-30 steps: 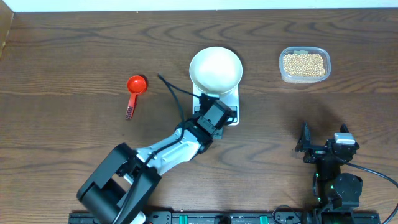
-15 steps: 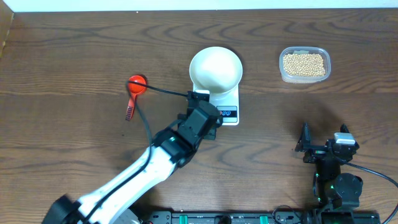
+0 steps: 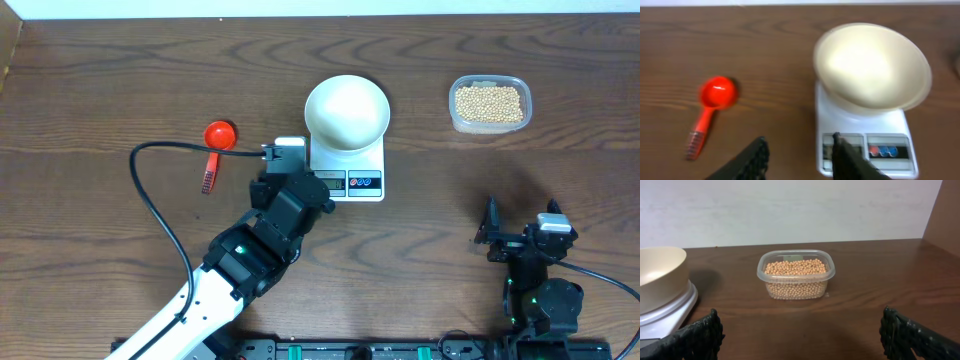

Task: Scoop item into bowl and weigh 50g on scale
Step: 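Withdraw the left gripper from the scale toward the red scoop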

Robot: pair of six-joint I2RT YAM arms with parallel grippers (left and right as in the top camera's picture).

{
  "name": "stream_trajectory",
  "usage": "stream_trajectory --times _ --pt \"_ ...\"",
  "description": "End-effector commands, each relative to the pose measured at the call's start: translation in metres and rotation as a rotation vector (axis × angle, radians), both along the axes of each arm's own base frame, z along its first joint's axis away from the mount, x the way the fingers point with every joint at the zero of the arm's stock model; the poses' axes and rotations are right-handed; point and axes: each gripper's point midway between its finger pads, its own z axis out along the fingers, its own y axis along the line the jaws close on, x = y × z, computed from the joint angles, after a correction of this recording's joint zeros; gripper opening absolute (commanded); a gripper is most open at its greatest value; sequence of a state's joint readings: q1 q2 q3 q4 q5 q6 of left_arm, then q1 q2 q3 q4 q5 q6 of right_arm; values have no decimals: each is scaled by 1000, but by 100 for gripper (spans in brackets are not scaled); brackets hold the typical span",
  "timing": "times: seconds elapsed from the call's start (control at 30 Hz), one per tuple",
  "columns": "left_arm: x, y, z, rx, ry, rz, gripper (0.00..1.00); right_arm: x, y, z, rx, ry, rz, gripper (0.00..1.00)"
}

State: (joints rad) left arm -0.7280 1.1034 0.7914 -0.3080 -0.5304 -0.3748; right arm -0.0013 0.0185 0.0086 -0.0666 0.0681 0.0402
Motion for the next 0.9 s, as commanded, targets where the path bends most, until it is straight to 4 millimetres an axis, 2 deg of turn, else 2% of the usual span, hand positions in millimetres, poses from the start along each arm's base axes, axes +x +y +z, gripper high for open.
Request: stream_trajectory --times 0.0,0.03,0.07,0.2,0.33,0.43,0.63,0.87 --pt "5 33 16 108 -88 151 73 0 1 -2 -5 3 0 99" --pt "6 38 18 123 -100 173 89 0 1 -2 -5 3 0 99" --pt "6 42 21 135 -112 194 96 0 1 -1 -5 3 0 99" --pt "5 56 29 181 -156 271 96 0 1 -2 -5 3 0 100" --pt "6 68 35 94 -199 377 96 0 1 -2 -5 3 0 99" --pt "10 86 36 16 -218 477 96 0 1 -2 -5 3 0 99" --pt "19 125 50 -59 -270 607 96 0 1 -2 -5 3 0 99" --pt "29 144 31 -221 -143 550 96 0 1 -2 -5 3 0 99"
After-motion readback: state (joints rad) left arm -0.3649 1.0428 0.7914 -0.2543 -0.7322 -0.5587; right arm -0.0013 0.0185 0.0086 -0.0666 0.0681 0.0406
